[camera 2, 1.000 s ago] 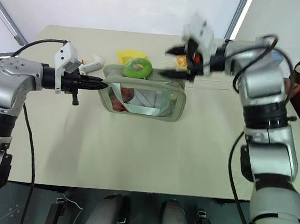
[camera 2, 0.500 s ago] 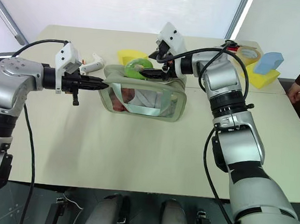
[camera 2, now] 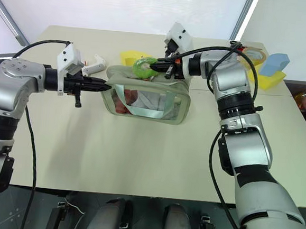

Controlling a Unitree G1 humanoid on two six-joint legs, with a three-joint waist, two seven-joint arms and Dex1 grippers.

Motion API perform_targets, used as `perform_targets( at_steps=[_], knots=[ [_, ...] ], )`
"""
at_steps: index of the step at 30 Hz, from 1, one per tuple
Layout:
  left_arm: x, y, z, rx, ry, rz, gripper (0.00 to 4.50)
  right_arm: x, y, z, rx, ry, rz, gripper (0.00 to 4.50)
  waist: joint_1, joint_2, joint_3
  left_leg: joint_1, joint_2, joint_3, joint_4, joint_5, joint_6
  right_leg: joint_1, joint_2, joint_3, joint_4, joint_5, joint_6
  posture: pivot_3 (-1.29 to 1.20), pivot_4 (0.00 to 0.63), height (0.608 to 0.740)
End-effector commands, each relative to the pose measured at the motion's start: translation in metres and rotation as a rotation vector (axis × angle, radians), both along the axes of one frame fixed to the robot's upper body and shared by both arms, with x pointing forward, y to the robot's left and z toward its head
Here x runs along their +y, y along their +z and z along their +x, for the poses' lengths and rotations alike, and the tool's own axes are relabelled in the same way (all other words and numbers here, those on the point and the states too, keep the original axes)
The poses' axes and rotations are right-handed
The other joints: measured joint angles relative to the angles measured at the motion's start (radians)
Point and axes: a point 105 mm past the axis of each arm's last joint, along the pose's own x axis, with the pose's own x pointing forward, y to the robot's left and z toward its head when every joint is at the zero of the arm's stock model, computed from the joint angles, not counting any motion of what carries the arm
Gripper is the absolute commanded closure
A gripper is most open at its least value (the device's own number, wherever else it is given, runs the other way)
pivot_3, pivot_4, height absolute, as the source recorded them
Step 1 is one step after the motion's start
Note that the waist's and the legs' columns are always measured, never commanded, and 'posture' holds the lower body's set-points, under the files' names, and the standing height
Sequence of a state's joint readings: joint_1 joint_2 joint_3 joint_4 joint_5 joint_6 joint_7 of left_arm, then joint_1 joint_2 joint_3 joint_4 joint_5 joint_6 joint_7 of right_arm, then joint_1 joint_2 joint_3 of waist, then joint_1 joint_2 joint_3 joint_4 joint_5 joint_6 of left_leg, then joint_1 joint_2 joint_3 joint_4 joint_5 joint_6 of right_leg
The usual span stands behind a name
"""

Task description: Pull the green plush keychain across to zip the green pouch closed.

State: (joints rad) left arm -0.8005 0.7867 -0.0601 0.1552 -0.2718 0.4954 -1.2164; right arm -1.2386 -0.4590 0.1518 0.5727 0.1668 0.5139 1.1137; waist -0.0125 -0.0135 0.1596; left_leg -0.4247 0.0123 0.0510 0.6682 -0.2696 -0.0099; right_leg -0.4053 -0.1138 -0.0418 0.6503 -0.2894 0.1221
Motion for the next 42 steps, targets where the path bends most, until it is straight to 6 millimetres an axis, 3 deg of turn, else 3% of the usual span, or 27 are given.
perform_targets(
  at_steps=[1, 5, 12, 15, 20, 24, 28, 32, 34, 37, 42],
  knots=[
    [-0.004, -0.003, 0.001, 0.008, -0.015, 0.015, 4.5, -0.021, 0.041, -0.007, -0.116, -0.055, 0.04, 4.45, 0.001, 0.0, 0.0, 0.0, 0.0, 0.0, 0.0, 0.0, 0.0, 0.0, 0.0, 0.0, 0.0, 0.0, 0.0, 0.0, 0.15, 0.74],
    [-0.002, -0.002, 0.001, 0.007, -0.011, 0.017, 4.5, -0.05, 0.066, -0.017, -0.199, -0.161, 0.048, 4.45, 0.004, 0.0, 0.0, -0.001, 0.0, 0.0, 0.0, 0.0, 0.0, 0.0, -0.001, 0.0, 0.0, 0.0, 0.0, 0.0, 0.15, 0.74],
    [0.004, -0.004, 0.004, 0.01, 0.013, 0.026, 4.5, -0.105, 0.061, -0.03, -0.302, -0.414, -0.091, 4.45, 0.003, 0.0, 0.0, -0.001, -0.001, 0.0, 0.0, 0.0, 0.0, 0.0, -0.001, 0.0, 0.0, 0.0, 0.0, 0.0, 0.15, 0.74],
    [0.006, -0.005, 0.004, 0.013, 0.02, 0.026, 4.5, -0.14, 0.054, -0.033, -0.362, -0.576, -0.223, 4.45, 0.003, 0.0, 0.0, -0.001, -0.001, 0.0, 0.0, 0.0, 0.0, -0.001, -0.001, 0.0, 0.0, 0.0, 0.0, 0.0, 0.15, 0.74],
    [0.003, -0.008, 0.003, 0.024, 0.016, 0.019, 4.5, -0.167, 0.017, -0.032, -0.323, -0.714, -0.271, 4.45, 0.0, 0.0, 0.0, 0.0, 0.0, 0.0, 0.0, 0.0, 0.001, 0.0, -0.001, 0.0, -0.001, 0.0, 0.0, 0.0, 0.15, 0.74],
    [0.001, -0.009, 0.002, 0.028, 0.013, 0.019, 4.5, -0.172, -0.021, -0.026, -0.219, -0.788, -0.212, 4.45, 0.001, 0.0, 0.0, 0.0, 0.0, 0.0, 0.0, 0.0, 0.0, 0.0, -0.001, 0.0, -0.001, 0.0, 0.0, 0.0, 0.15, 0.74],
    [0.002, -0.009, -0.001, 0.032, 0.014, 0.018, 4.5, -0.162, -0.075, -0.023, -0.096, -0.807, -0.178, 4.45, 0.001, 0.0, 0.0, 0.0, 0.0, 0.0, 0.0, 0.0, 0.0, 0.001, -0.001, 0.0, -0.001, 0.0, 0.0, 0.0, 0.15, 0.74],
    [0.002, -0.01, -0.004, 0.035, 0.016, 0.018, 4.5, -0.123, -0.126, -0.027, 0.048, -0.731, -0.11, 4.45, -0.001, 0.001, 0.0, 0.001, 0.0, -0.001, 0.0, 0.0, 0.0, 0.001, -0.001, 0.0, -0.001, 0.0, 0.0, 0.0, 0.15, 0.74],
    [0.001, -0.01, -0.005, 0.035, 0.017, 0.018, 4.5, -0.112, -0.146, -0.03, 0.085, -0.702, -0.126, 4.45, -0.001, 0.001, 0.0, 0.001, 0.0, -0.001, -0.001, 0.0, 0.0, 0.001, 0.0, 0.0, -0.001, 0.0, 0.0, 0.0, 0.15, 0.74],
    [0.0, -0.01, -0.005, 0.033, 0.017, 0.019, 4.5, -0.109, -0.164, -0.032, 0.093, -0.689, -0.171, 4.45, 0.0, 0.001, 0.0, 0.001, 0.0, -0.002, -0.001, 0.0, 0.0, 0.001, -0.001, 0.001, -0.001, 0.0, 0.0, 0.0, 0.15, 0.74],
    [-0.002, -0.01, -0.004, 0.027, 0.014, 0.015, 4.5, -0.11, -0.173, -0.033, 0.072, -0.657, -0.231, 4.45, -0.001, 0.001, -0.001, 0.004, 0.0, -0.002, -0.001, 0.0, 0.001, 0.002, 0.0, 0.001, -0.001, 0.0, 0.0, 0.0, 0.15, 0.74]
  ],
)
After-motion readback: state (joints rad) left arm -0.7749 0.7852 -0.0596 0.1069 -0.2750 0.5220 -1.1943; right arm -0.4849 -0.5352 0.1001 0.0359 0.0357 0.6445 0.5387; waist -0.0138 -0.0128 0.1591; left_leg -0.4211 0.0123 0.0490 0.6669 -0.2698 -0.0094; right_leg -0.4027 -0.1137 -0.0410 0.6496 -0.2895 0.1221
